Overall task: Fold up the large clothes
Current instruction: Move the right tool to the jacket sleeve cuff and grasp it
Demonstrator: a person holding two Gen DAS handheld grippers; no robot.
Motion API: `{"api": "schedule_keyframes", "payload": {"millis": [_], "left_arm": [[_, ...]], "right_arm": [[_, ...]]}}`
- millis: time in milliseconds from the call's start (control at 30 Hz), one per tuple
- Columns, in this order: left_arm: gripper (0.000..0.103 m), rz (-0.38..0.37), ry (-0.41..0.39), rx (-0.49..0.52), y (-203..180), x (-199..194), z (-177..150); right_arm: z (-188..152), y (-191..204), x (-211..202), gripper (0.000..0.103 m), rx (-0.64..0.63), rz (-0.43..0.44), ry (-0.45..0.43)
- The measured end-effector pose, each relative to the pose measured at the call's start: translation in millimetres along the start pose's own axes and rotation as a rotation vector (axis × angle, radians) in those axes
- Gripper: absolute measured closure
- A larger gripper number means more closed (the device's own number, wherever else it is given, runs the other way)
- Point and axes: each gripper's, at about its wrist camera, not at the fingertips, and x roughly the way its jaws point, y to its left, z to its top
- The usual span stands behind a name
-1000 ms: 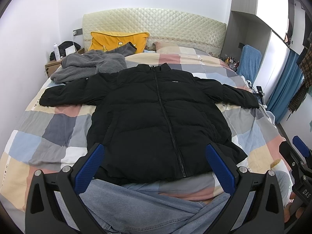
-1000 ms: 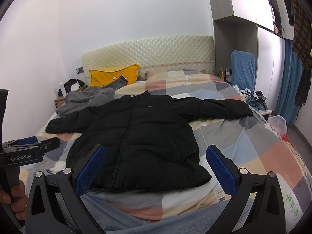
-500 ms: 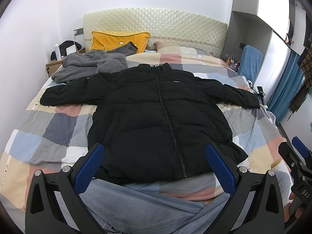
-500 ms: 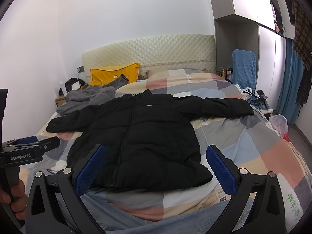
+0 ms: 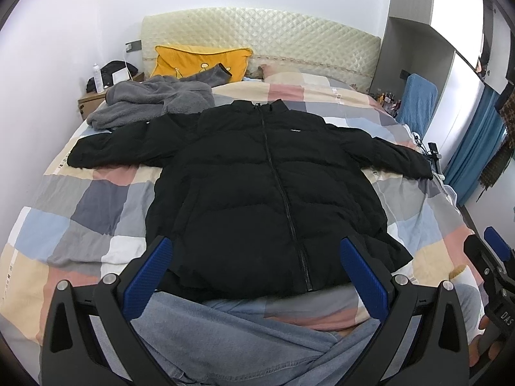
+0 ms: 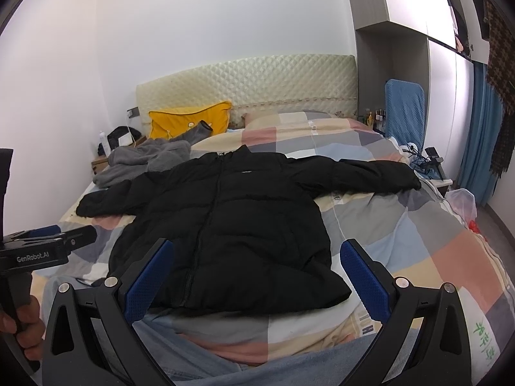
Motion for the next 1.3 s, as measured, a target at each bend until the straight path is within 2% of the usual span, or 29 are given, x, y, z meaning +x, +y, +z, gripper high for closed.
{"api": "schedule_keyframes", "payload": {"millis": [367, 600, 933, 1300], "left_arm": [[0.000, 0.005, 0.015, 0.010, -8, 12, 7], [0.000, 0.003, 0.017, 0.017, -17, 27, 20], [0.000, -0.010, -0.040, 0.030, -31, 32, 62], [0.000, -0.035, -0.075, 0.041, -46, 56, 100]], "right_arm": [[10, -13, 13, 0.000, -0.009, 0.000, 0.012], [29, -32, 27, 0.000, -0.009, -0.022, -0.018], [63, -63, 51, 0.000, -0.014, -0.062, -0.057], [93, -99, 100, 0.000, 0.010, -0.115, -0.087]]}}
